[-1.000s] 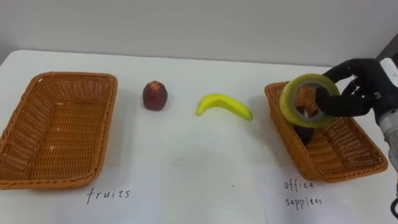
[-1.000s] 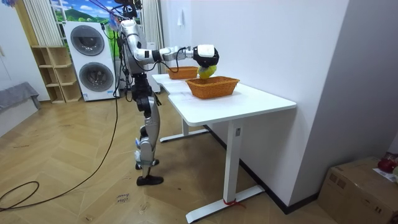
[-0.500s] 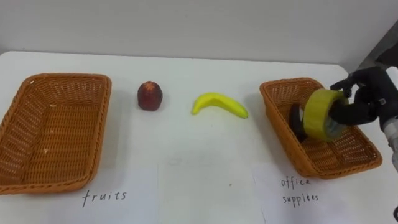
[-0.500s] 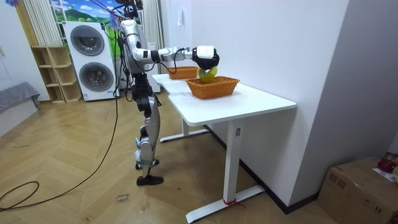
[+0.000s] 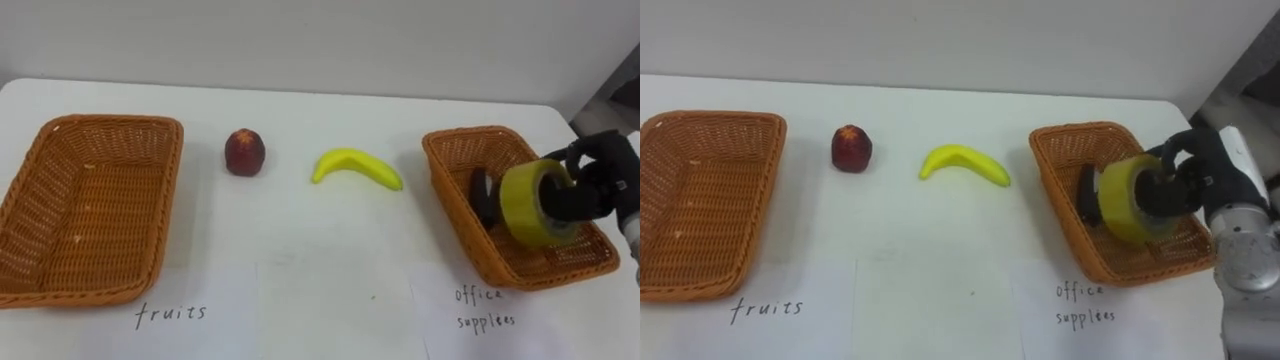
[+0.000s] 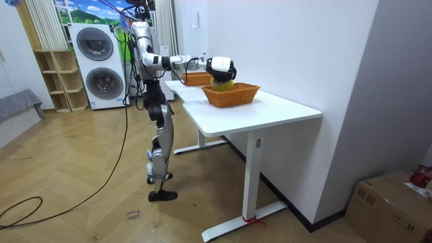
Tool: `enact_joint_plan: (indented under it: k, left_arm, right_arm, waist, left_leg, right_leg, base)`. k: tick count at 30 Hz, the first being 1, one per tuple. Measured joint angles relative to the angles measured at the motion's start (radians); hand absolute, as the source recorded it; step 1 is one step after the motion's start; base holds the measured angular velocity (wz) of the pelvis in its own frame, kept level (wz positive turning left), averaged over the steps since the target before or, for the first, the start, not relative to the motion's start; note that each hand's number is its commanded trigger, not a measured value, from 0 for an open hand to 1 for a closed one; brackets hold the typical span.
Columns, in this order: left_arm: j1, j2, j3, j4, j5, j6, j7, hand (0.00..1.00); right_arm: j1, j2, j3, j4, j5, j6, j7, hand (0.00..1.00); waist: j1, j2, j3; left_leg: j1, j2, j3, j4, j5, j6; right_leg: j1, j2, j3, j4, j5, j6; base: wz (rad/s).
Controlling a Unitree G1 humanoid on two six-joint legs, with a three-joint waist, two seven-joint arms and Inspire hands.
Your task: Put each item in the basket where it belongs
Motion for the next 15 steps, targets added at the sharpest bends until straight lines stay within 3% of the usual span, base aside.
enact_joint_plan:
  k: [6,15]
  left_arm:
    - [0.005,-0.001,-0.001,0.003,0.0,0.0,-0.001,0.0]
    - [-0.001,0.0,-0.002,0.0,0.0,0.0,0.019,0.0]
  right_arm:
    - [0.012,0.002,0.003,0.021,-0.038,0.0,0.0,1.0]
    - [0.038,0.003,0.006,0.027,-0.04,-0.002,0.001,1.0]
  waist:
    - [0.003,0.012,0.0047]
    - [0.005,0.009,0.0036]
  left_leg:
    - [0.006,0.001,0.016,0.0,0.0,0.0]
    - [0.006,0.001,0.019,0.001,0.0,0.0]
  right_leg:
    - [-0.001,0.002,0.016,0.01,0.0,0.0]
    - [-0.002,0.003,0.023,0.012,0.0,0.0]
  base:
    - [-0.07]
    - [0.0]
